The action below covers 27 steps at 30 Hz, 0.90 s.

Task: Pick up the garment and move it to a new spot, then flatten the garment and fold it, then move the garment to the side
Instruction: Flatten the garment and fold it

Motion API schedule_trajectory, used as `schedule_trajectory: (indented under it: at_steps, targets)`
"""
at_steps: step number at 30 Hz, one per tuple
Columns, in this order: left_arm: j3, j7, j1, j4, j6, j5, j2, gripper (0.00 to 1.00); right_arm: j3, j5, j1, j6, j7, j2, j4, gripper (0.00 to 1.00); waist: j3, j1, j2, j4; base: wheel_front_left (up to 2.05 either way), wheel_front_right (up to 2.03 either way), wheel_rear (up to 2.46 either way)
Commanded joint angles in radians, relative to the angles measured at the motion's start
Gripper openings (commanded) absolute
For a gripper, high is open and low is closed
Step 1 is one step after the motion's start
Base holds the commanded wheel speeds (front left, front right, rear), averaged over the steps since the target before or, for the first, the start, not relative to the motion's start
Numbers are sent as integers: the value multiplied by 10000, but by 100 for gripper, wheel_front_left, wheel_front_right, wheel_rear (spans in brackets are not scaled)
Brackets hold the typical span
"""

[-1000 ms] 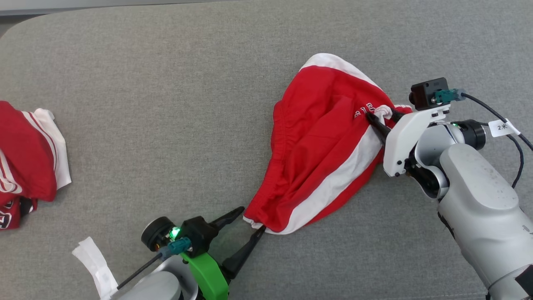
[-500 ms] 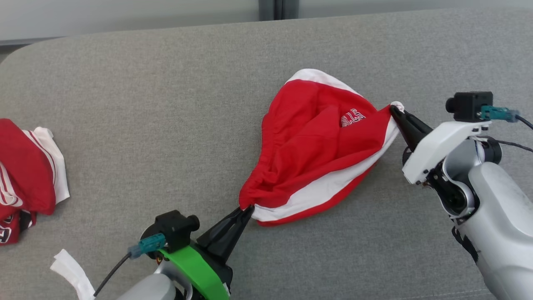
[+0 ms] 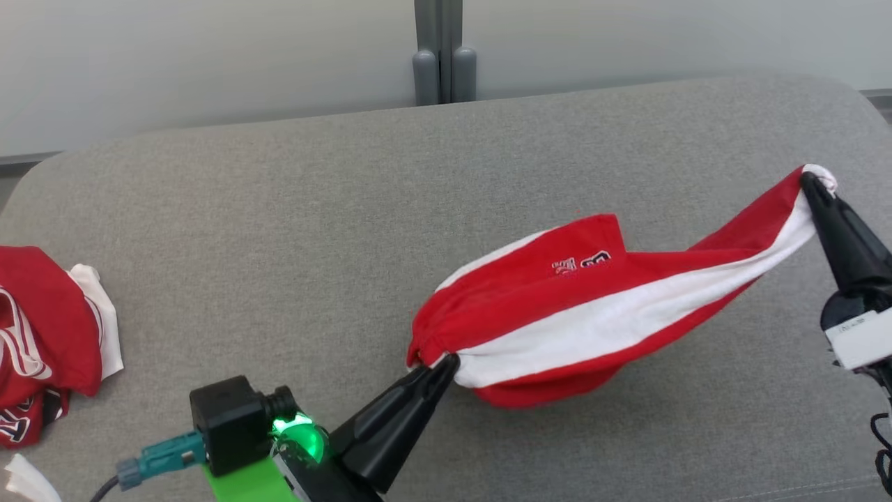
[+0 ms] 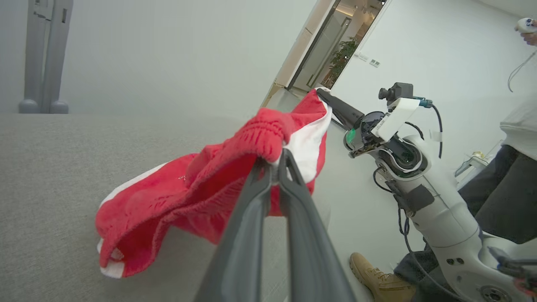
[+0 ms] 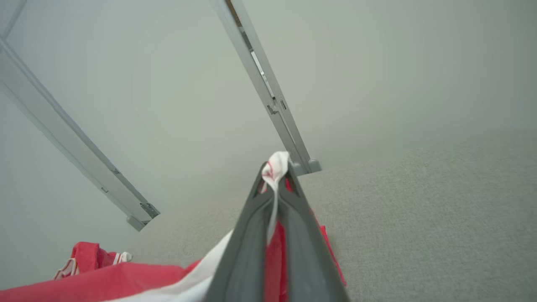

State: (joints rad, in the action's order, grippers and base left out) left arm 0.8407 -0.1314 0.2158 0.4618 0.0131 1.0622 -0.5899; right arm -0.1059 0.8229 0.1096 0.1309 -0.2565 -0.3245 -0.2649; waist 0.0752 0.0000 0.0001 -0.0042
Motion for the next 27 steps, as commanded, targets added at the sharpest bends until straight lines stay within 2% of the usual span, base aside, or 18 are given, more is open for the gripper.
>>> schedule_trajectory:
  at_steps: [1, 6, 8, 11, 14, 18, 20, 23, 27]
  targets:
    - [-78, 270, 77, 534, 177, 119, -230, 0, -335, 167, -189, -4, -303, 169, -620, 0, -180, 0, -1, -214, 0, 0, 0]
    - [-490, 1336, 626, 2346, 1016, 583, -696, 0, -1323, 328, -25, -2, -1576, 576, -2593, 0, -18, 0, -1, -399, 0, 0, 0]
    - [-796, 1701, 990, 2810, 1339, 826, -861, 0, -1580, 328, 333, -1, -2015, 682, -3025, 0, 174, 0, -1, -434, 0, 0, 0]
    - [-1610, 2332, 1939, 3191, 1816, 1253, -1170, 0, -1771, -67, 1343, -2, -2793, 830, -3195, 0, 703, 0, -1, -436, 0, 0, 0]
    - [-2404, 2968, 3134, 2805, 1942, 1790, -1337, 0, -1539, -619, 2817, -1, -3481, 1100, -2714, 0, 1439, 0, -1, -345, 0, 0, 0]
    - [-3092, 3902, 5240, 1026, 1611, 2108, -1452, 0, -1284, -2071, 5595, -1, -4040, 2019, -1065, 0, 2759, 0, -1, -187, 0, 0, 0]
    - [-3170, 4211, 6431, -285, 1295, 1945, -1235, 0, -1239, -3035, 7191, -1, -4014, 2411, 73, 0, 3456, 0, -1, -141, 0, 0, 0]
    - [-3174, 4206, 8355, -2674, 948, 1341, -654, 0, -1564, -4320, 9644, -8, -3252, 2674, 2078, 0, 4395, 0, -1, -100, 0, 0, 0]
    - [-3287, 3033, 10714, -5656, 380, 287, 411, 0, -1678, -4425, 12205, -13, -1224, 2690, 4985, 0, 5095, 0, -1, -153, 0, 0, 0]
